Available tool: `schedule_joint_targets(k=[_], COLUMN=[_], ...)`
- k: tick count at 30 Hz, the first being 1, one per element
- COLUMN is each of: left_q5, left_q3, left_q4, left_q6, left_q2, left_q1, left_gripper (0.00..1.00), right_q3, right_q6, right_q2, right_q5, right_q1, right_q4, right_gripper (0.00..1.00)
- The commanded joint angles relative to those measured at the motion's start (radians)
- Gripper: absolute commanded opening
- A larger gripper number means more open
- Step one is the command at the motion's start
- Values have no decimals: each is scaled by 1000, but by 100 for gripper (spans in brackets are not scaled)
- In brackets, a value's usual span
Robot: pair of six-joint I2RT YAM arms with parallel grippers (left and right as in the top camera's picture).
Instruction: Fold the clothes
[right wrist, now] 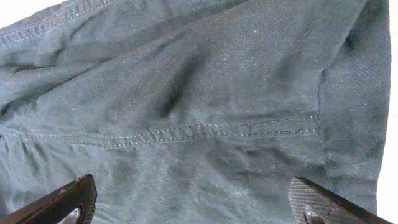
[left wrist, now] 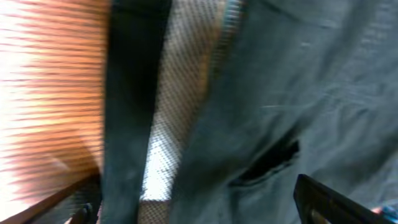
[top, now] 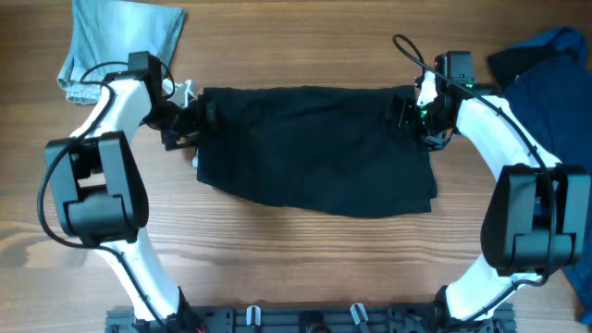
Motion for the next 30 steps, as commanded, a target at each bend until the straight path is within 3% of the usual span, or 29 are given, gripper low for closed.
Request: schedule_joint_targets(k=[1, 4, 6, 9, 10, 14, 22, 30], left_q5=[143, 200, 200, 203, 202, 120, -269, -345], left_q3=[-102, -148, -151, -151, -150, -99, 209, 500], left_q4=[55, 105, 116, 127, 136, 93, -183, -400], left_q6=[19, 4, -11, -11, -11, -62, -124, -223], left_q2=[25, 25, 25, 25, 25, 21, -47, -47], left_q1=[-19, -54, -76, -89, -89, -49, 72, -21], left_gripper=[95, 95, 82, 31, 4, 4, 4, 4], right_q3=[-7, -7, -7, -7, -7, -7, -7, -7], right_q6=[-16, -16, -15, -16, -16, -16, 0, 74], right_q2=[10, 10, 10, 10, 10, 10, 10, 10], right_q5=[-1, -1, -1, -1, -1, -1, 0, 37], right_q1=[2, 2, 2, 2, 2, 2, 14, 113], right_q4=[-1, -2, -2, -2, -2, -2, -14, 36], right_gripper=[100, 100, 100, 100, 100, 100, 100, 99])
